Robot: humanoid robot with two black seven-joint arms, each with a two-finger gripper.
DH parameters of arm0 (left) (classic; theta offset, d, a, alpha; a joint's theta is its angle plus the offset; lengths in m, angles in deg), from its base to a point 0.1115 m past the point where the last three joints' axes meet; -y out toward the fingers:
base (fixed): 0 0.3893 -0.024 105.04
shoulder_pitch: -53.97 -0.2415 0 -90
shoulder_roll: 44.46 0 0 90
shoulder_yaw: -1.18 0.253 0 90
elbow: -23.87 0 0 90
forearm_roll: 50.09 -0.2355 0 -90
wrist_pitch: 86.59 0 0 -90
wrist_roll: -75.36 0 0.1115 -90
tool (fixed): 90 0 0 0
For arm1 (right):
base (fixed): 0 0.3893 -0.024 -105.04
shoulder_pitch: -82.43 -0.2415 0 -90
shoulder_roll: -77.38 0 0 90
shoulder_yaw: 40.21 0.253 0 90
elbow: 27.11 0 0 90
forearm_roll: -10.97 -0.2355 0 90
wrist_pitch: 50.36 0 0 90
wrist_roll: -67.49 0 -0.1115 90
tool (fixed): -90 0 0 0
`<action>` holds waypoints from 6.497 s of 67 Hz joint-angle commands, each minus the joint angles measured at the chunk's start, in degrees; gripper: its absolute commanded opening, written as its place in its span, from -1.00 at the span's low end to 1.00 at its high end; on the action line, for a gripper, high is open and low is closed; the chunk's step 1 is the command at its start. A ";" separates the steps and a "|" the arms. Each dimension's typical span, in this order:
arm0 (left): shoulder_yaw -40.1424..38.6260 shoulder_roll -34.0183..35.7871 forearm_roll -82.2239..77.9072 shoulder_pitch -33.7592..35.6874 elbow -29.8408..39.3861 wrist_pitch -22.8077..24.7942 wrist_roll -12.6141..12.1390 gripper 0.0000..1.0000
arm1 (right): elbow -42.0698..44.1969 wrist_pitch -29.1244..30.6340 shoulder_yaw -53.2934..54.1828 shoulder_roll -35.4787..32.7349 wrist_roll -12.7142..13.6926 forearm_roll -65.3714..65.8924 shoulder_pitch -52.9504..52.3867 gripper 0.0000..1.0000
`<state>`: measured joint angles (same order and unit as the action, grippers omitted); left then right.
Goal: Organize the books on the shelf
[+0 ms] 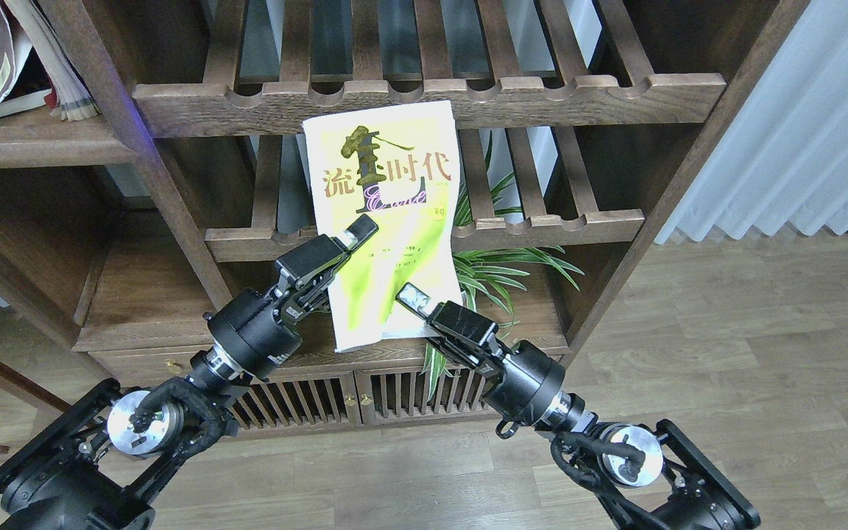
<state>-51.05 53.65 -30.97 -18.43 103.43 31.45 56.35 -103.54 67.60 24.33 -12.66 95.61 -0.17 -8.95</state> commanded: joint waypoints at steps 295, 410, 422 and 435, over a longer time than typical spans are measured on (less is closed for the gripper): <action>2.48 39.71 -6.55 48.32 -38.69 -0.05 -8.99 0.44 | 19.04 0.04 1.38 0.03 -0.12 2.00 0.50 0.99; 14.60 67.30 -6.56 38.82 -12.67 -0.05 -8.99 0.99 | 20.09 0.04 2.08 0.03 -0.12 0.42 0.15 0.99; 26.91 71.96 -6.21 38.65 -11.01 -0.05 -8.99 0.99 | 20.00 0.04 3.40 0.03 -0.12 0.42 0.23 0.99; 35.34 71.79 -5.94 38.47 -9.60 -0.05 -8.99 0.99 | 20.09 0.04 3.40 0.03 -0.12 0.42 0.67 0.99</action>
<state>-20.39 125.54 -37.02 20.21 92.91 31.41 47.35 -83.46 67.64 27.72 -12.62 95.49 0.24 -8.48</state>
